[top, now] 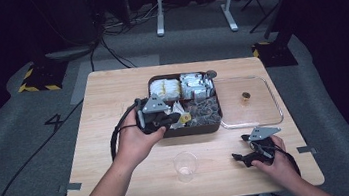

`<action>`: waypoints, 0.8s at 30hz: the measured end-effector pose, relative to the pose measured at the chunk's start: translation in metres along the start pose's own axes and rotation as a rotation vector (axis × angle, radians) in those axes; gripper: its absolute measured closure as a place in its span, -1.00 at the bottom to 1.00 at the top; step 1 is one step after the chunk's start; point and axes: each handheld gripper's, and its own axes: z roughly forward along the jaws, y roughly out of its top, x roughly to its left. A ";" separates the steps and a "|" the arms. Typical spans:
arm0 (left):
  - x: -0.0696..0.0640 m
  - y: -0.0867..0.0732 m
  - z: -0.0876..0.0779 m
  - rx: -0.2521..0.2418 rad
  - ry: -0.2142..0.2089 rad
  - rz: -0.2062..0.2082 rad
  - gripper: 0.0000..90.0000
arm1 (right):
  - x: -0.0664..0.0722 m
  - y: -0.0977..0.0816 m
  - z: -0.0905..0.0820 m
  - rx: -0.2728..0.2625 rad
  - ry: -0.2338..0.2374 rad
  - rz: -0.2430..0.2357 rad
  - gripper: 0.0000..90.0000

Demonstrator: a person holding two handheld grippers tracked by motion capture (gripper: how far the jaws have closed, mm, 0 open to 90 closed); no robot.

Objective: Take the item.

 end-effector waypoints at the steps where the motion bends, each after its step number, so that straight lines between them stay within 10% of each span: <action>1: -0.002 -0.002 0.000 -0.006 -0.002 0.000 1.00 | 0.000 0.000 0.000 0.000 0.000 0.000 -0.71; 24: -0.039 -0.057 0.004 -0.046 -0.024 0.011 1.00 | 0.000 0.000 0.000 -0.001 -0.005 0.002 -0.70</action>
